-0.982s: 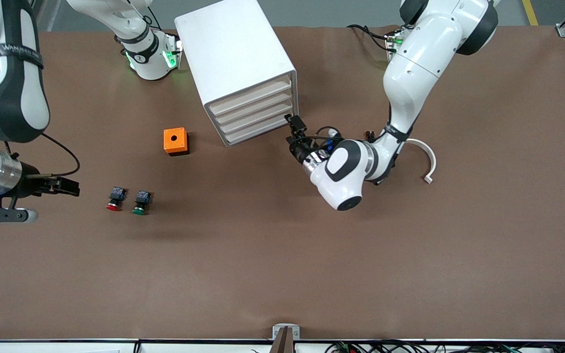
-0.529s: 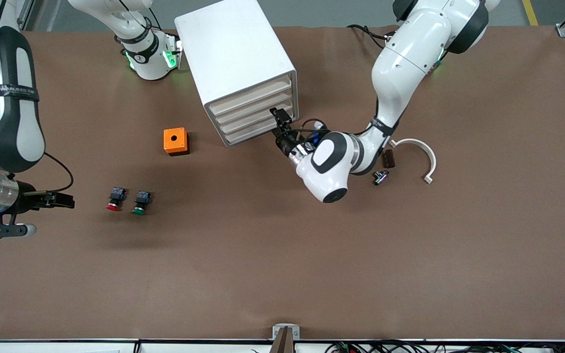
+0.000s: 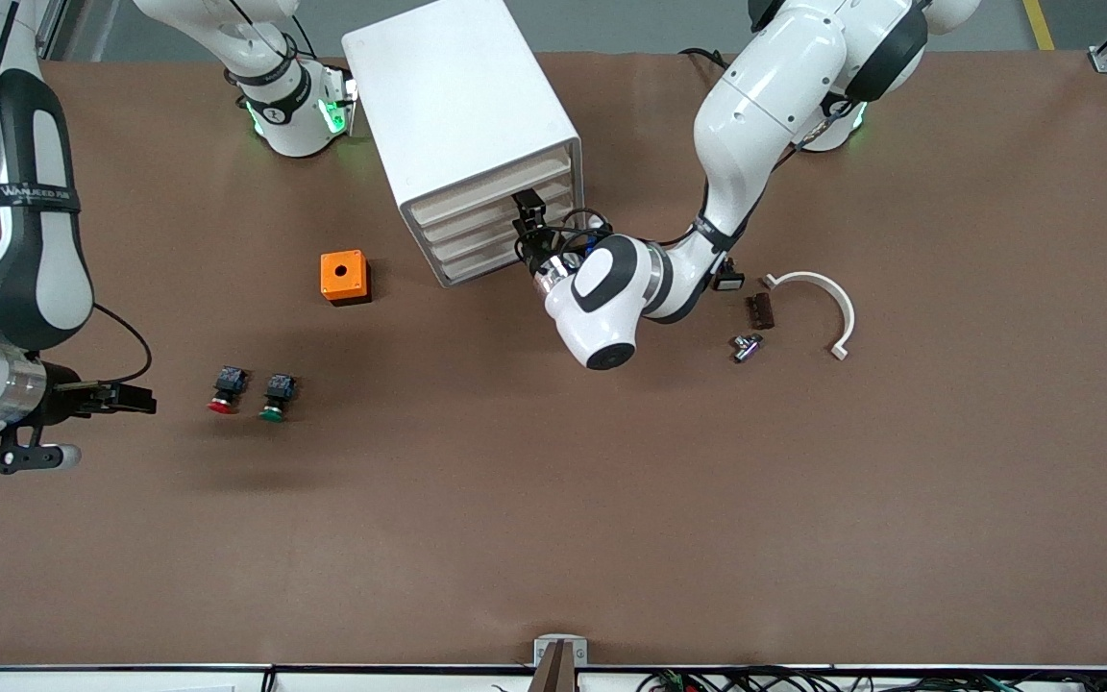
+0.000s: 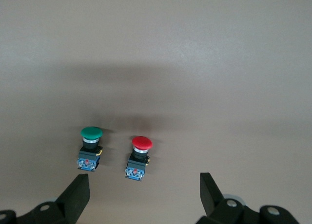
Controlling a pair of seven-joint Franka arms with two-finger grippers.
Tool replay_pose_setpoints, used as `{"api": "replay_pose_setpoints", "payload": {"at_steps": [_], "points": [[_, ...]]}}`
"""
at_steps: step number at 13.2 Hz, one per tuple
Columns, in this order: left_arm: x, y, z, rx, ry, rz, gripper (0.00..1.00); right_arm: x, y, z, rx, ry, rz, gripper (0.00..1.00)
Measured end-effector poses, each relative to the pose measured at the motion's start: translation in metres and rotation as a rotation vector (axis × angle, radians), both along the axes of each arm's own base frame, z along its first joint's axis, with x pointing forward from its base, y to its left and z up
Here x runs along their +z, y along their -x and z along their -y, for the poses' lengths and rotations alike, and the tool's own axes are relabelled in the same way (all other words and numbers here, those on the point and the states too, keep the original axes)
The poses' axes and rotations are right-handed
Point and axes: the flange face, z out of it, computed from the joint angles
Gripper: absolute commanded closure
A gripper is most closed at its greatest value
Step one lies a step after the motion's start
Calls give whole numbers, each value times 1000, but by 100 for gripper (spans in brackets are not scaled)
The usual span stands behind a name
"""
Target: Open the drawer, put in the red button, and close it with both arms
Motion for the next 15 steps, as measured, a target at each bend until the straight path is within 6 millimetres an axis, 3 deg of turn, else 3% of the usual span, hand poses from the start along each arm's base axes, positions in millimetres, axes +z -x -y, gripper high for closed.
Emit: {"api": "replay_pose_setpoints", "payload": {"at_steps": [3, 6, 9, 11, 13, 15], "points": [[-1, -1, -1, 7, -17, -8, 100, -48, 13, -5, 3, 9, 26, 0], [4, -3, -1, 13, -25, -31, 100, -95, 38, -11, -3, 21, 88, 0], [4, -16, -11, 41, -37, -31, 100, -120, 60, -30, -100, 30, 108, 0], [6, -47, -37, 99, -35, -25, 100, -124, 64, -41, -138, 32, 101, 0], [8, -80, -71, 166, -29, -20, 100, -125, 66, -41, -153, 33, 98, 0], [10, -101, -91, 205, -14, -4, 100, -130, 70, -36, -166, 35, 84, 0]]}}
